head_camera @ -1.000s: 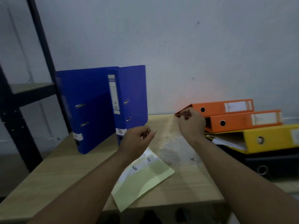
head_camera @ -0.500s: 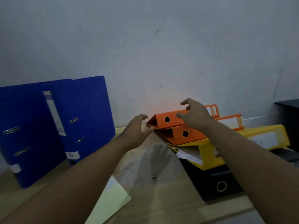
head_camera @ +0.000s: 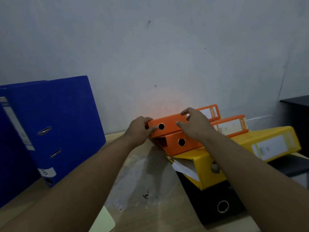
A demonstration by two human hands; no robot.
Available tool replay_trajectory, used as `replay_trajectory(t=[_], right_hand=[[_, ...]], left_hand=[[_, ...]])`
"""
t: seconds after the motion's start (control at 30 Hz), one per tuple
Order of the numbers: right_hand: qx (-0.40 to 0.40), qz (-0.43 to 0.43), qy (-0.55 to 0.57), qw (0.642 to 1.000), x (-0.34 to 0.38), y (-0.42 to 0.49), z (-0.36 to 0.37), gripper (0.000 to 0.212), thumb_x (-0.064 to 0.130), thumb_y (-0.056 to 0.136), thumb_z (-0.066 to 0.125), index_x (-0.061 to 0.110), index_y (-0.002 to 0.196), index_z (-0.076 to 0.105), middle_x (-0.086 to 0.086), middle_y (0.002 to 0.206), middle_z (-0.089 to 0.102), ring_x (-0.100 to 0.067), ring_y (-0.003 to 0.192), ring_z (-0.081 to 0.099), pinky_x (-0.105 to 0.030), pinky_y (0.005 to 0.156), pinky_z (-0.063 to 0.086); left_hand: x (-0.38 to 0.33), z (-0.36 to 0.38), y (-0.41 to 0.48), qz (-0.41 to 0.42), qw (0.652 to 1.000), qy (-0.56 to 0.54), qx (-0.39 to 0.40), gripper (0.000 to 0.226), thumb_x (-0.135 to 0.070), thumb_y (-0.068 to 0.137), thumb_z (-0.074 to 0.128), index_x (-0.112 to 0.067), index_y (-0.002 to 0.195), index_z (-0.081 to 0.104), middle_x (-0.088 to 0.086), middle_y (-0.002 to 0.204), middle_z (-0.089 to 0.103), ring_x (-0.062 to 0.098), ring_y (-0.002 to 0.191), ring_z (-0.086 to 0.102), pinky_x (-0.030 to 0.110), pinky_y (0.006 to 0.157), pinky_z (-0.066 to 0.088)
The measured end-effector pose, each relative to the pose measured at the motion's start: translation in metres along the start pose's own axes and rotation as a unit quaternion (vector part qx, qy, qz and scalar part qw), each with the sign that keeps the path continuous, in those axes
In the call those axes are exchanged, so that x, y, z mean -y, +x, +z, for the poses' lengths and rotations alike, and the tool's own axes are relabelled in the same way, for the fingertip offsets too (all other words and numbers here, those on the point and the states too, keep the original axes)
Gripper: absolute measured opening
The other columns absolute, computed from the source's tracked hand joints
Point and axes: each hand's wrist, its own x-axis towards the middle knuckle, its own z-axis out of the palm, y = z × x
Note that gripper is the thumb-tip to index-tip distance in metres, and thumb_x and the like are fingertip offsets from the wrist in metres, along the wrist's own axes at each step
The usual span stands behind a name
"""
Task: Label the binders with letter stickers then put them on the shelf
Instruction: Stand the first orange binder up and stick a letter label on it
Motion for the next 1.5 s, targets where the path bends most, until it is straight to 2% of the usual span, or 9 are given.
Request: replay_trajectory(t=[0.17,0.27,0.47,0.6,0.73,0.97,1.07,1.27,1.5], right_hand=[[0.003,0.010,-0.007,1.000,0.004,-0.006,-0.002,0.047,0.035,0.102,0.074,0.021,0.144,0.058,-0.011,0.140,0.061,-0.028,0.118,0.063,-0.034,0.086,0.052],[0.010,0.020,-0.010,1.000,0.007,-0.010,-0.003,0.045,0.033,0.102,0.074,0.019,0.141,0.058,-0.012,0.130,0.065,-0.024,0.101,0.063,-0.031,0.075,0.048],[0.024,0.025,-0.041,0.999,0.027,-0.024,-0.003,0.035,0.030,0.102,0.072,0.014,0.132,0.061,-0.010,0.116,0.068,-0.029,0.102,0.068,-0.028,0.063,0.044],[0.093,0.113,0.072,0.987,0.063,-0.037,0.005,0.033,0.033,0.105,0.069,0.001,0.115,0.064,-0.015,0.089,0.074,-0.032,0.081,0.076,-0.043,0.083,0.065],[0.171,0.243,0.273,0.915,0.103,-0.061,0.026,0.061,0.032,0.109,0.064,0.005,0.157,0.038,-0.026,0.123,0.064,-0.036,0.102,0.074,-0.040,0.083,0.065],[0.172,0.297,0.372,0.862,0.118,-0.086,0.072,0.067,0.033,0.113,0.055,0.009,0.167,0.025,-0.024,0.167,0.037,-0.047,0.138,0.057,-0.057,0.111,0.053],[0.146,0.277,0.457,0.832,0.124,-0.099,0.083,0.061,0.021,0.111,0.059,0.005,0.164,0.032,-0.022,0.166,0.040,-0.047,0.142,0.053,-0.056,0.109,0.055],[0.057,0.207,0.402,0.890,0.139,-0.108,0.089,0.047,0.021,0.103,0.073,0.006,0.144,0.055,-0.019,0.146,0.062,-0.042,0.123,0.069,-0.039,0.074,0.066],[0.025,0.120,0.290,0.949,0.170,-0.119,0.098,0.042,0.019,0.098,0.079,0.016,0.137,0.063,-0.010,0.130,0.072,-0.040,0.115,0.073,-0.055,0.086,0.066]], left_hand=[[0.004,0.005,-0.008,-0.019,0.999,-0.046,0.004,0.024,-0.037,0.102,0.069,-0.018,0.111,0.057,0.005,0.103,0.068,0.023,0.090,0.063,0.024,0.063,0.042],[0.008,0.001,-0.021,-0.033,0.997,-0.055,-0.033,0.019,-0.037,0.102,0.068,-0.021,0.105,0.058,0.004,0.098,0.068,0.024,0.088,0.064,0.030,0.067,0.047],[0.017,-0.014,-0.066,-0.080,0.988,-0.102,-0.083,0.019,-0.044,0.105,0.061,-0.026,0.110,0.055,-0.003,0.108,0.063,0.017,0.098,0.062,0.035,0.081,0.054],[0.034,-0.029,-0.096,-0.087,0.981,-0.132,-0.115,0.015,-0.042,0.106,0.059,-0.028,0.107,0.055,-0.003,0.106,0.065,0.017,0.099,0.064,0.043,0.084,0.060],[0.040,-0.043,-0.122,-0.094,0.973,-0.158,-0.135,0.013,-0.044,0.106,0.058,-0.031,0.105,0.055,-0.005,0.104,0.065,0.016,0.097,0.064,0.043,0.083,0.059],[0.045,-0.064,-0.159,-0.114,0.957,-0.214,-0.158,0.014,-0.043,0.104,0.062,-0.030,0.101,0.057,-0.005,0.104,0.067,0.016,0.098,0.066,0.050,0.087,0.060],[0.052,-0.071,-0.175,-0.129,0.951,-0.233,-0.159,0.015,-0.043,0.103,0.064,-0.029,0.100,0.058,-0.006,0.104,0.068,0.015,0.099,0.067,0.047,0.087,0.059],[0.061,-0.080,-0.196,-0.140,0.936,-0.289,-0.143,0.016,-0.042,0.102,0.066,-0.030,0.107,0.058,-0.010,0.112,0.069,0.011,0.105,0.068,0.039,0.087,0.059],[0.071,-0.088,-0.224,-0.136,0.954,-0.255,-0.077,0.018,-0.043,0.103,0.064,-0.039,0.116,0.052,-0.014,0.123,0.064,0.002,0.110,0.064,0.035,0.095,0.058]])
